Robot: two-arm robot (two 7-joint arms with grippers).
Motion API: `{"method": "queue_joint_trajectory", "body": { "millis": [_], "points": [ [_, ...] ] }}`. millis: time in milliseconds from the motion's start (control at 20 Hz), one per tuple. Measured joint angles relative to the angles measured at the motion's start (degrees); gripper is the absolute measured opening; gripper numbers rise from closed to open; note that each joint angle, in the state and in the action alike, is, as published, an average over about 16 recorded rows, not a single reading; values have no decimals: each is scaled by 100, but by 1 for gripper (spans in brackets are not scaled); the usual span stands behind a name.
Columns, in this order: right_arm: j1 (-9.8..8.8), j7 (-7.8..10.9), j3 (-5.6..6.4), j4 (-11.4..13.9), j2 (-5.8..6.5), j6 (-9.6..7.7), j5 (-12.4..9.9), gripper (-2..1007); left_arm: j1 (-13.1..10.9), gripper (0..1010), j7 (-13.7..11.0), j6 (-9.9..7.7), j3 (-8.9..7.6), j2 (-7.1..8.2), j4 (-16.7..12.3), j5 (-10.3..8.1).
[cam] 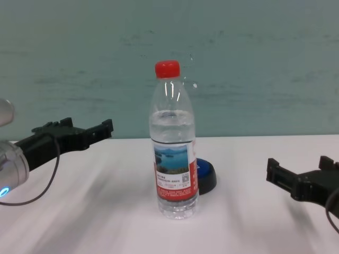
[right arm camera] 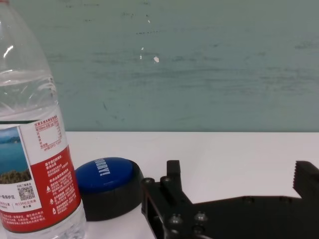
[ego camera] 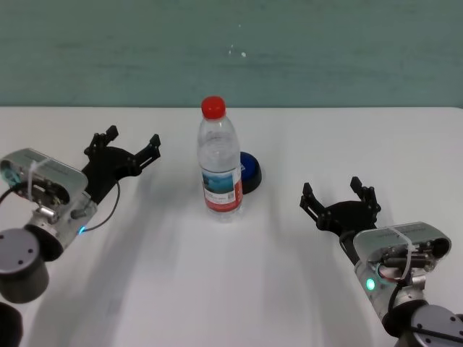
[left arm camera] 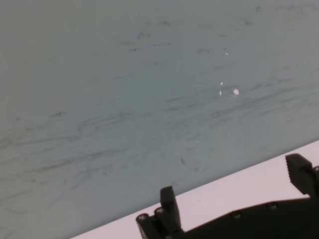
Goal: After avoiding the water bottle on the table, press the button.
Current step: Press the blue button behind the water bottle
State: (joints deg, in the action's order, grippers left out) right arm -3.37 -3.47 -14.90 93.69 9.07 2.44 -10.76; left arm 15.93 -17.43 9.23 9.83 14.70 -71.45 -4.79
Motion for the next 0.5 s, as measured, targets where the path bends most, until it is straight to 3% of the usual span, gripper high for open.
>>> {"method": "queue_joint_trajectory", "body": {
  "millis": [500],
  "points": [
    [0, 0, 0, 0, 0, 0, 0, 1004, 238, 1010, -137, 19, 139, 34, 203, -140]
  ]
}}
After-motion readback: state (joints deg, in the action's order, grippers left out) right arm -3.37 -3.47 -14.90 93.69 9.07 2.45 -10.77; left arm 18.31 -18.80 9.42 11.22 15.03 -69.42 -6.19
